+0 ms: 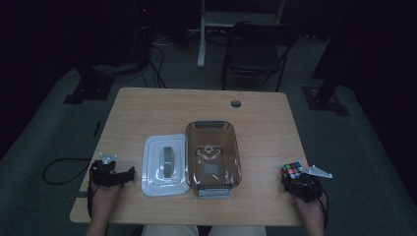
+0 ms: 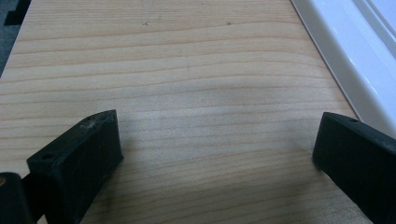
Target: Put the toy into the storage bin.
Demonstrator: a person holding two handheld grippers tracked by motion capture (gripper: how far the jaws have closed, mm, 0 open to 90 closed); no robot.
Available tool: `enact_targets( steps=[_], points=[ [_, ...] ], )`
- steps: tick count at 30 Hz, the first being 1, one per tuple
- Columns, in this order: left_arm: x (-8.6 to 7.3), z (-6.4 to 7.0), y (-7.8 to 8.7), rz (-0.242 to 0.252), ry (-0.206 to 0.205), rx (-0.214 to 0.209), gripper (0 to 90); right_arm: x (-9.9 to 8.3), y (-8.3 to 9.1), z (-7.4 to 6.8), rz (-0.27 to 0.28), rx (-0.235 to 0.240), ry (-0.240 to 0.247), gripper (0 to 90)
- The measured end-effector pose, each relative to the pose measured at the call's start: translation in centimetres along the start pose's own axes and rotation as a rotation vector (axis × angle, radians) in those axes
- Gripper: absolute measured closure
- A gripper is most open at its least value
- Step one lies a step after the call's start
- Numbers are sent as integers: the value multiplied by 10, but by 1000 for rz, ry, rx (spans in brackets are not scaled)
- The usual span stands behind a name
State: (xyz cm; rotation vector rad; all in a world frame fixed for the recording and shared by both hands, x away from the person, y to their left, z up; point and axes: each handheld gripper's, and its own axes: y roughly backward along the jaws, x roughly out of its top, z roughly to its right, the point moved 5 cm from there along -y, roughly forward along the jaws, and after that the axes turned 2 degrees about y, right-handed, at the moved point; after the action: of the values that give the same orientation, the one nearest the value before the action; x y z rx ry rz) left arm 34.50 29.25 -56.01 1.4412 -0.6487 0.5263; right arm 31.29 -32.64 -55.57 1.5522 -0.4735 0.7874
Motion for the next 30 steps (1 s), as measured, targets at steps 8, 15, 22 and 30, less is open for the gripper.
enact_targets(
  steps=[8,15,22,30],
  points=[
    [0,0,0,0,0,0,19,-1,-1,0,-6,-11,-4,336],
    [0,0,0,0,0,0,19,0,1,0,3,-14,1,341],
    [0,0,0,0,0,-1,19,10,9,-5,25,22,24,341],
    [0,0,0,0,0,-1,19,22,16,-14,36,73,73,341]
  ],
)
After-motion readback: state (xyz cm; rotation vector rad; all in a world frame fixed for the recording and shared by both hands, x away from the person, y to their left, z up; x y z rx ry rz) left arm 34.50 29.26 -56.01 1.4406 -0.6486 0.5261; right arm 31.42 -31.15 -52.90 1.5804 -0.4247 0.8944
